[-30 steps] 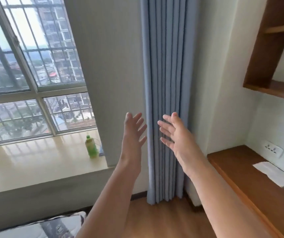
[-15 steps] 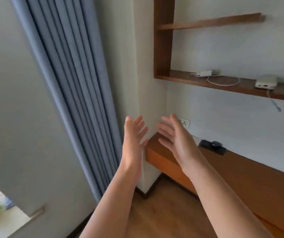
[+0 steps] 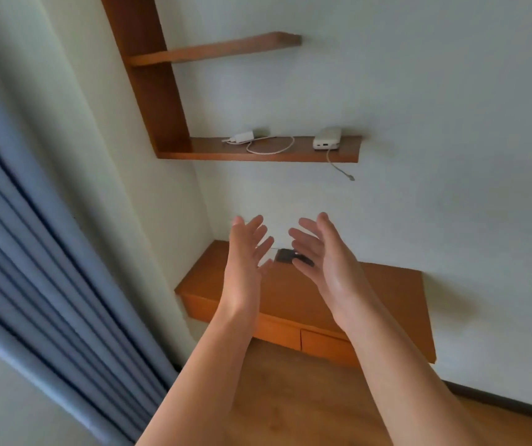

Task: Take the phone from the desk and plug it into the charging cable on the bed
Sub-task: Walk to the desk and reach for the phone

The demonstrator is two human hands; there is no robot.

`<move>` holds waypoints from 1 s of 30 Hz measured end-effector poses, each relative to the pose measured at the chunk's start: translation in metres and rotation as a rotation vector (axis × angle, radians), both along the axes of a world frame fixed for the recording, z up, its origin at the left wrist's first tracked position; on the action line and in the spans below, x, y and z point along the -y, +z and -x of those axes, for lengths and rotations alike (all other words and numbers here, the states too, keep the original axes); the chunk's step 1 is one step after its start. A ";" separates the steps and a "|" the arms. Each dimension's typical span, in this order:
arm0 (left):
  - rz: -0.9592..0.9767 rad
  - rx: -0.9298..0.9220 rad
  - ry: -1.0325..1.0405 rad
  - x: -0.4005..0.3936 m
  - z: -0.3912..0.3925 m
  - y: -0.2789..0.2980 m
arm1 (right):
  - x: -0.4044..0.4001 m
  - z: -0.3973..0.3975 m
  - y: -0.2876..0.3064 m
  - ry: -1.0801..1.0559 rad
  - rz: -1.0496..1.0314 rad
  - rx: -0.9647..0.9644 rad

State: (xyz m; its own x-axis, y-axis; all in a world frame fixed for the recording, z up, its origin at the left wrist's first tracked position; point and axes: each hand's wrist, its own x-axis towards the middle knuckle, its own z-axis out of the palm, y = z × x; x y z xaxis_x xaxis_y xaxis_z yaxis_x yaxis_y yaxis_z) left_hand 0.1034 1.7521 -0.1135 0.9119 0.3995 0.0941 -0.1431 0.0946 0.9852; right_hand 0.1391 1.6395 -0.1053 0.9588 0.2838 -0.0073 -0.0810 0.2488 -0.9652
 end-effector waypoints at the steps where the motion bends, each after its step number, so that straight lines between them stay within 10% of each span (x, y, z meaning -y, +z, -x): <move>1: -0.003 -0.009 -0.012 0.006 -0.003 -0.003 | 0.006 -0.002 -0.003 -0.013 -0.011 -0.015; 30: 0.197 -0.135 -0.242 -0.124 -0.191 -0.089 | -0.119 -0.157 -0.075 -0.153 0.192 -0.225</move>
State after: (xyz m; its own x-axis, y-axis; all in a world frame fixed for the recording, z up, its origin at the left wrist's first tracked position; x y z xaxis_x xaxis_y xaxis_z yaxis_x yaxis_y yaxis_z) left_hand 0.2946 1.8757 -0.2029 0.9815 0.1682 -0.0911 0.0370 0.3007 0.9530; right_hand 0.2959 1.7588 -0.1799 0.9585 0.1093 -0.2633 -0.2734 0.0899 -0.9577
